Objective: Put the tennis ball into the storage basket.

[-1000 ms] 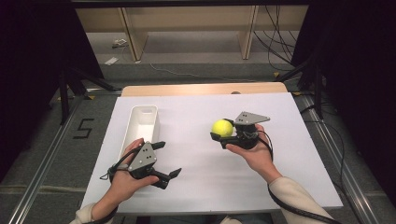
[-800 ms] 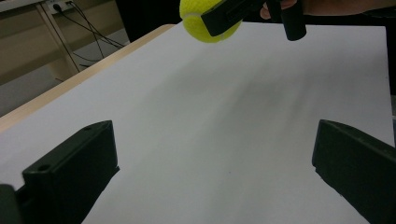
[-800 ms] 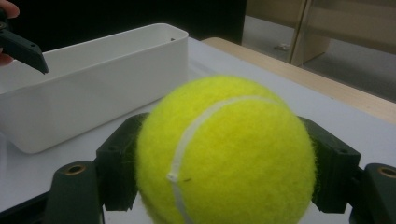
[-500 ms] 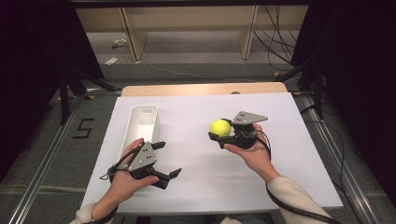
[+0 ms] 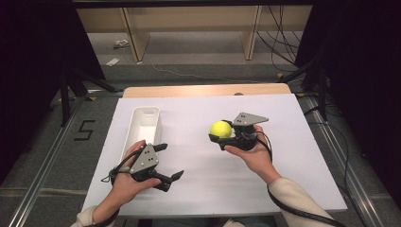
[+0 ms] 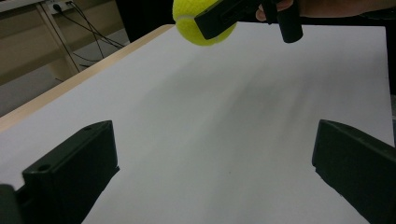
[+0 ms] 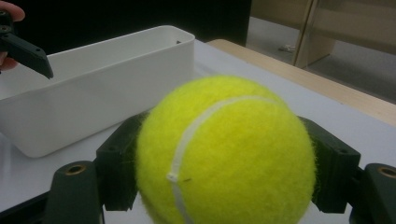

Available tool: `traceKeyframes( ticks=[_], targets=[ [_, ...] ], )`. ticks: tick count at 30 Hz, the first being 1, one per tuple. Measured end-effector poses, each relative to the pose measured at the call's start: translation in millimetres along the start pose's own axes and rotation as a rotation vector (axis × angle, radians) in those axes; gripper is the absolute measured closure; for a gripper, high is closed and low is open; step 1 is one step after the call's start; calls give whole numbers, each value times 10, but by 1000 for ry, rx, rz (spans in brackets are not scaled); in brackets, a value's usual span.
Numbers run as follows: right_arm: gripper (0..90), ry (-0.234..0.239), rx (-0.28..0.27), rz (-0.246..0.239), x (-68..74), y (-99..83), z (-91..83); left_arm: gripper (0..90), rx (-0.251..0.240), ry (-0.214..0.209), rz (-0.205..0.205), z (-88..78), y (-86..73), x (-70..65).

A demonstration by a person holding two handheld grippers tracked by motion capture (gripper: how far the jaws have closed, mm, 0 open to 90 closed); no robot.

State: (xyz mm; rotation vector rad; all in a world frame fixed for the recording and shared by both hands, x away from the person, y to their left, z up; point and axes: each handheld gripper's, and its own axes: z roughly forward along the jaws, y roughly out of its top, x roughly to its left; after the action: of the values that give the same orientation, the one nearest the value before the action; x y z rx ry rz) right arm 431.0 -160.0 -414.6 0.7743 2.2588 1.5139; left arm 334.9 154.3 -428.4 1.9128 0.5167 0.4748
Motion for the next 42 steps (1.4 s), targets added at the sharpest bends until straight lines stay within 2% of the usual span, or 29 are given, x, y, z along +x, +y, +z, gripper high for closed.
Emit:
traceKeyframes(
  ticks=[42],
  targets=[
    [265,16,-9,0,49,53,97,0,0,2,2,-3,3,0]
  ],
)
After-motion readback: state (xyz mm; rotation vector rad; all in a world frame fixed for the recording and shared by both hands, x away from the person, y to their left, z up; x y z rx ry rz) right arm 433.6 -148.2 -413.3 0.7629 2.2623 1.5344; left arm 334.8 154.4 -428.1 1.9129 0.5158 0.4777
